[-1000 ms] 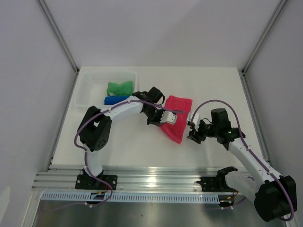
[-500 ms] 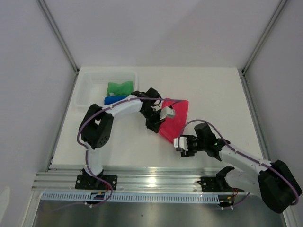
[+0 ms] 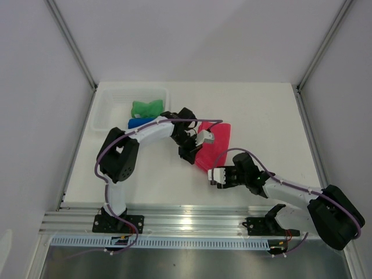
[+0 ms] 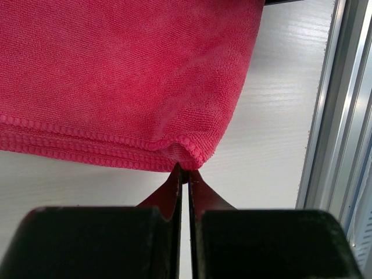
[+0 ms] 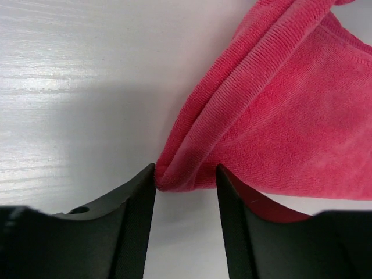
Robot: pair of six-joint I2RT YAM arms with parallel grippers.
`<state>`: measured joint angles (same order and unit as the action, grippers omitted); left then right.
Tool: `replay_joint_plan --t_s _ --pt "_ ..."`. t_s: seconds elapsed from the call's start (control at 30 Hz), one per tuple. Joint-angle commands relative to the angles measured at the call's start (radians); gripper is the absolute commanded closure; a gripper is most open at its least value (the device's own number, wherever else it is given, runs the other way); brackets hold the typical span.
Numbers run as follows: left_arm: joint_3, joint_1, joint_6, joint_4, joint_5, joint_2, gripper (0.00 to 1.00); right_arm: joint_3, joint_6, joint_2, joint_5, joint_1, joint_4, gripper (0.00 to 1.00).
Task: Roll the towels
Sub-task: Roll the towel
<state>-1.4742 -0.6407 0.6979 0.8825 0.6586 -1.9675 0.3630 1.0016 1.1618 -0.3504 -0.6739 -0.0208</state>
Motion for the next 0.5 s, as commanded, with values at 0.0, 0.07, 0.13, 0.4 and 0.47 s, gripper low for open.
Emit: replay_joint_plan --t_s 0.0,0.07,0.13,0.4,0.47 --pt "-0.021 0.01 -0.023 0.018 0.05 -0.007 0.99 0.005 -0.012 0.029 0.008 -0.024 -0.051 0.57" --pt "-0.023 0.01 -0.024 0.021 0.049 -0.01 0.99 0.004 -0.032 0.048 0.022 -0.042 -0.057 0.64" --pt "-0.015 0.012 -0.031 0.026 0.052 -0.014 0.99 0.004 -0.041 0.05 0.024 -0.046 -0.059 0.76" --pt "0.017 0.033 -0.06 0.104 0.076 0.025 0.99 0.122 -0.084 -0.022 -0.088 -0.041 0.259 0.98" --pt "0.038 0.035 -0.064 0.131 0.107 0.05 0.99 0.18 -0.098 -0.025 -0.197 -0.039 0.38 0.99"
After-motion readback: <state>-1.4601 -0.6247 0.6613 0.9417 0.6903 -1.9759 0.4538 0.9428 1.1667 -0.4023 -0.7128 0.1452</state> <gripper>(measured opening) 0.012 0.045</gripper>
